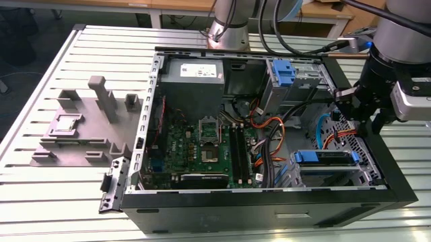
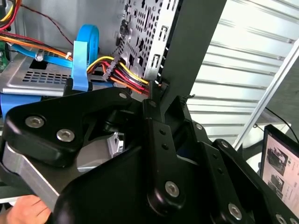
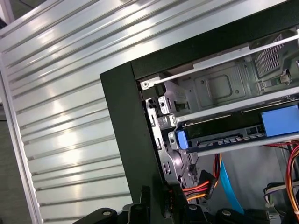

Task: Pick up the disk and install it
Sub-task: 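Insert the first disk wire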

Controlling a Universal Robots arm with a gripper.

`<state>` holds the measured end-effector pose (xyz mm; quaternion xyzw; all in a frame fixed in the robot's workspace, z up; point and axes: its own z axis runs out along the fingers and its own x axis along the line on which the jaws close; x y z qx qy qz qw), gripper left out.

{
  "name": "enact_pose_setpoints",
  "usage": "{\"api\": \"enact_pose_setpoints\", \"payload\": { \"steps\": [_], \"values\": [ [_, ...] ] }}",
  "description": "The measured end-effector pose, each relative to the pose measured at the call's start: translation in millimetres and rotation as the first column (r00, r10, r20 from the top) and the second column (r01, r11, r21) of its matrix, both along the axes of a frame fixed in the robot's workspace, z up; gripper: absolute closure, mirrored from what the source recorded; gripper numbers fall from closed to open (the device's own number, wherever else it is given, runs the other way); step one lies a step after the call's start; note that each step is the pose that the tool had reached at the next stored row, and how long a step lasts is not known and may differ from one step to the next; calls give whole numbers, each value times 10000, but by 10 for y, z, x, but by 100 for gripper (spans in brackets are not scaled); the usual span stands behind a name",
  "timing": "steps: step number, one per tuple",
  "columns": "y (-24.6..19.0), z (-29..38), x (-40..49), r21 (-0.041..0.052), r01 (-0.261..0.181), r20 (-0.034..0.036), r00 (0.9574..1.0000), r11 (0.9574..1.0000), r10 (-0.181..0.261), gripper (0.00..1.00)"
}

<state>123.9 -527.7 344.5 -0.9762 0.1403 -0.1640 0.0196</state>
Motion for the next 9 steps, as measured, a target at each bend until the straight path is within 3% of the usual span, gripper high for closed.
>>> {"api": "enact_pose_setpoints", "payload": {
  "steps": [6, 9],
  "values": [
    [11, -7, -40, -12, 0, 180, 9998, 10000, 0, 68],
    [48, -16, -42, -25, 1, 234, 9997, 10000, 0, 68]
  ]
}}
